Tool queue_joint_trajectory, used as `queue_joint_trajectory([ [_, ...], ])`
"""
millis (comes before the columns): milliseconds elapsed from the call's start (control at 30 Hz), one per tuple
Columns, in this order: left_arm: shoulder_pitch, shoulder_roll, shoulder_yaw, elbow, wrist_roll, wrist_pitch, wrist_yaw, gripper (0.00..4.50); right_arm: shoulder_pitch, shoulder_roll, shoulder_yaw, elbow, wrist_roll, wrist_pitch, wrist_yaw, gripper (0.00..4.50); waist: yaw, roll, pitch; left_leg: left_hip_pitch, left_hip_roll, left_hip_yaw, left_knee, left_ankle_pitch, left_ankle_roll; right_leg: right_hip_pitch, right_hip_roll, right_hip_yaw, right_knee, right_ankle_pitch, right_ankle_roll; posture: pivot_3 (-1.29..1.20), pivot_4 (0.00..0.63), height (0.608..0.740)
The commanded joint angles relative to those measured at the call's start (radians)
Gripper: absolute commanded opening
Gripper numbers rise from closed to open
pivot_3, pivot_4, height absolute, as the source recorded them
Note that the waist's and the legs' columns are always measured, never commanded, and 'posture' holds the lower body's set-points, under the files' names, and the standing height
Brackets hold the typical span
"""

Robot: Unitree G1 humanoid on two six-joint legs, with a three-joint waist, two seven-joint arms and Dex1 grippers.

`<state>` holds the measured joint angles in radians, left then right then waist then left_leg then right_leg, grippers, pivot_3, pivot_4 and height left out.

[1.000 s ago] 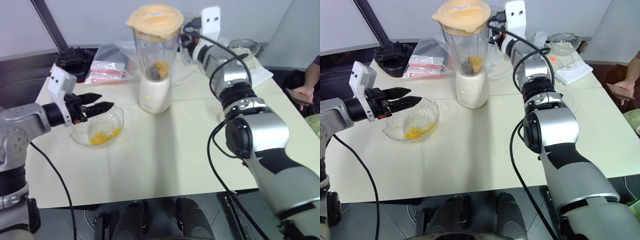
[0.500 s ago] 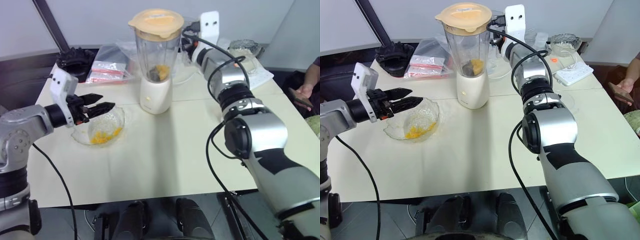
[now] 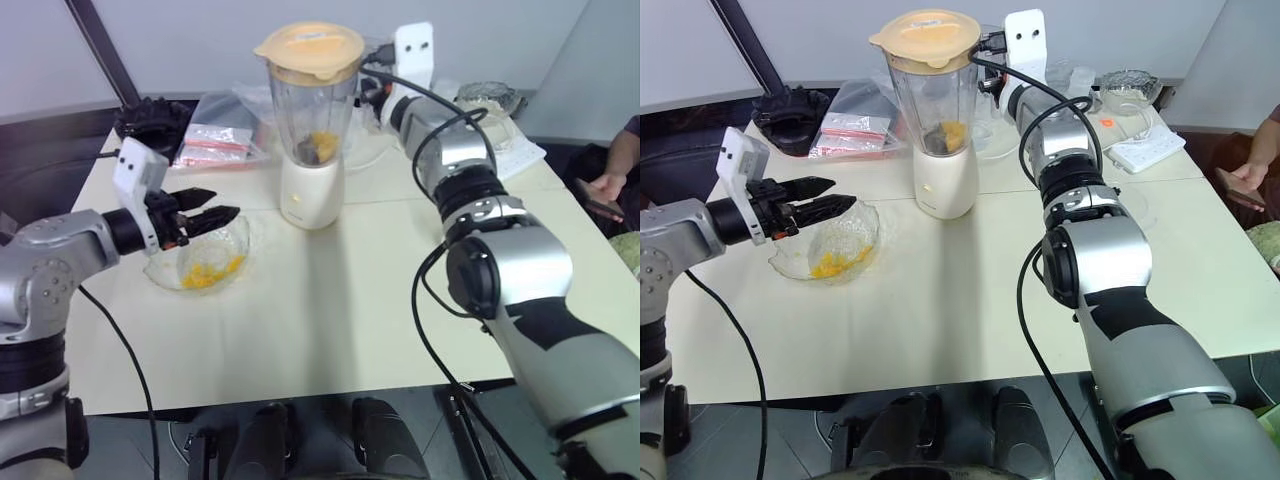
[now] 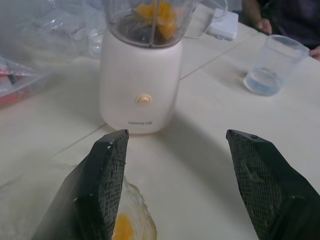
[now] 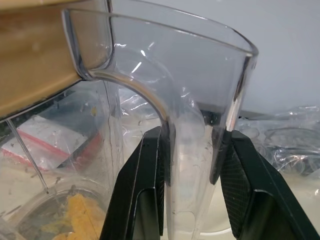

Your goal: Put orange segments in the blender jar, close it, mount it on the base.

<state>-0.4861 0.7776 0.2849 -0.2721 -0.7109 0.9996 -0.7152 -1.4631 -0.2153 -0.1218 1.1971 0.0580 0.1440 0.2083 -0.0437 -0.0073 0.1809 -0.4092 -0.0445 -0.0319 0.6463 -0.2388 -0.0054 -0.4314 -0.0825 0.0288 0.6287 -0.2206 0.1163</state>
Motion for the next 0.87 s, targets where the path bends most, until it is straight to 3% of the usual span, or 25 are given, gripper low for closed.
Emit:
queue_joint_trajectory([
  [33, -0.021, 0.001, 0.002, -0.006, -0.01, -0.016, 0.004, 3.25, 0.028, 0.0, 0.035, 0.015, -0.04, 0.025, 0.005, 1.45, 0.0, 0.0, 0.0, 0.0, 0.0, 0.0, 0.0, 0.0, 0.0, 0.0, 0.0, 0.0, 0.0, 0.0, 0.0, 0.0, 0.15, 0.74],
  [233, -0.042, -0.037, 0.025, 0.017, -0.021, -0.034, 0.031, 3.25, 0.044, -0.014, 0.062, -0.007, -0.076, 0.023, -0.006, 4.44, -0.002, 0.0, 0.0, -0.001, 0.0, 0.0, 0.0, 0.0, 0.0, -0.001, 0.0, 0.0, 0.0, 0.0, 0.0, 0.0, 0.15, 0.74],
  [333, -0.062, -0.066, 0.029, 0.041, -0.01, -0.048, 0.064, 3.25, 0.088, -0.026, 0.078, -0.063, -0.096, 0.025, -0.014, 4.44, -0.003, 0.0, 0.0, -0.001, 0.0, 0.0, -0.001, 0.0, 0.0, -0.002, 0.0, 0.0, 0.0, 0.0, 0.0, 0.0, 0.15, 0.74],
  [500, -0.042, -0.093, -0.011, -0.004, -0.029, -0.033, 0.07, 3.25, 0.268, -0.049, 0.126, -0.395, -0.12, 0.125, 0.021, 4.44, -0.001, 0.0, 0.0, -0.001, 0.0, 0.0, -0.001, 0.0, 0.0, -0.002, 0.0, 0.0, 0.0, 0.0, 0.0, 0.0, 0.15, 0.74],
  [733, 0.054, -0.152, -0.105, -0.131, -0.066, 0.003, 0.083, 3.25, 0.738, -0.166, 0.123, -1.186, -0.037, 0.389, 0.194, 4.44, 0.008, 0.0, 0.0, -0.001, 0.0, 0.0, 0.0, -0.001, 0.001, -0.001, 0.0, 0.0, 0.0, 0.0, 0.0, 0.0, 0.15, 0.74],
  [867, 0.134, -0.158, -0.192, -0.161, -0.004, -0.035, 0.094, 3.25, 1.015, -0.236, 0.055, -1.475, 0.051, 0.408, 0.271, 4.44, 0.011, 0.0, 0.0, -0.001, 0.0, 0.0, 0.0, -0.001, 0.001, 0.0, 0.0, 0.0, 0.0, 0.0, 0.0, 0.0, 0.15, 0.74],
])
